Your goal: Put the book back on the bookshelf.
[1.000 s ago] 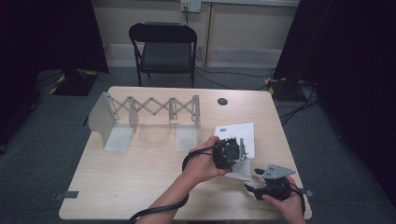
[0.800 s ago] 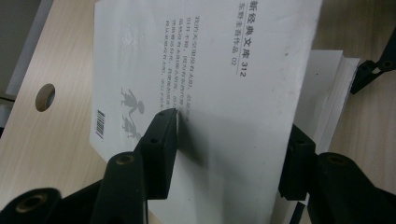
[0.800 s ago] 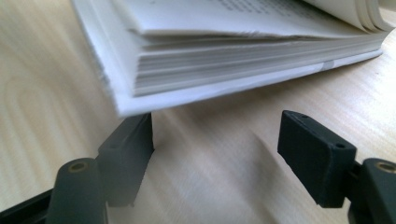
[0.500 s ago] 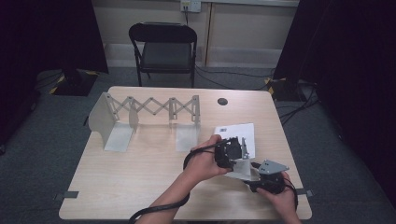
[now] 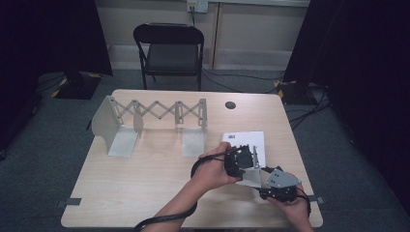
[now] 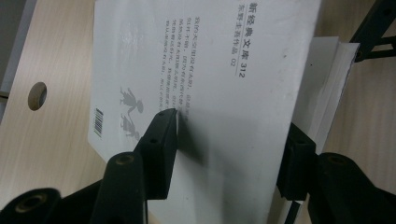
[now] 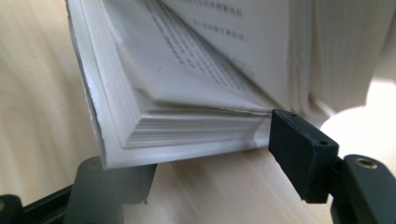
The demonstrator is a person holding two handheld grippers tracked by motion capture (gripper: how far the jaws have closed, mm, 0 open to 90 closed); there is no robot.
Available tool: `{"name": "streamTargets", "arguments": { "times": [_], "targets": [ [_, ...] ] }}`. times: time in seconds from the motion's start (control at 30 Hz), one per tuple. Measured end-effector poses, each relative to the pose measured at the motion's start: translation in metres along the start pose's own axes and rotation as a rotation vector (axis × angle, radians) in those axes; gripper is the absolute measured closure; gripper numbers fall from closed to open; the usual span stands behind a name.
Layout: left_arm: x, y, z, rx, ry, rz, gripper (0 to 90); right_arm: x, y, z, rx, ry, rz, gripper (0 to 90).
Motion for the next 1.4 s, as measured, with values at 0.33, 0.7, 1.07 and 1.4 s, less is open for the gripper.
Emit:
{"name": "streamTargets", "arguments": {
  "times": [0.33,0.7,1.07,1.4],
  "targets": [
    [0.004,0.006,0.010,-0.010,-0.026,0.020,50.3,-0.003,0.013,0.014,0.068,0.008,0.080,38.5],
    [-0.001,0.008,0.013,0.005,-0.038,0.036,50.3,0.007,0.000,0.016,0.028,-0.018,-0.065,28.4],
    [-0.001,0.010,0.013,-0.018,-0.041,0.036,50.2,0.007,0.004,0.017,0.067,-0.015,0.016,35.2],
    [-0.001,0.013,0.012,-0.031,-0.040,0.041,50.2,-0.008,0.023,0.016,0.087,0.032,0.154,44.5]
  ]
}}
Point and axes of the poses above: each handheld gripper's, and its own axes: z roughly backward along the jaws, y roughly out of its top, x roughly to its right, the point moved 6 cm from there along -z, roughly forward along the jaws, and after that the axes turned 13 degrees about -y, right-handed, at the moved point
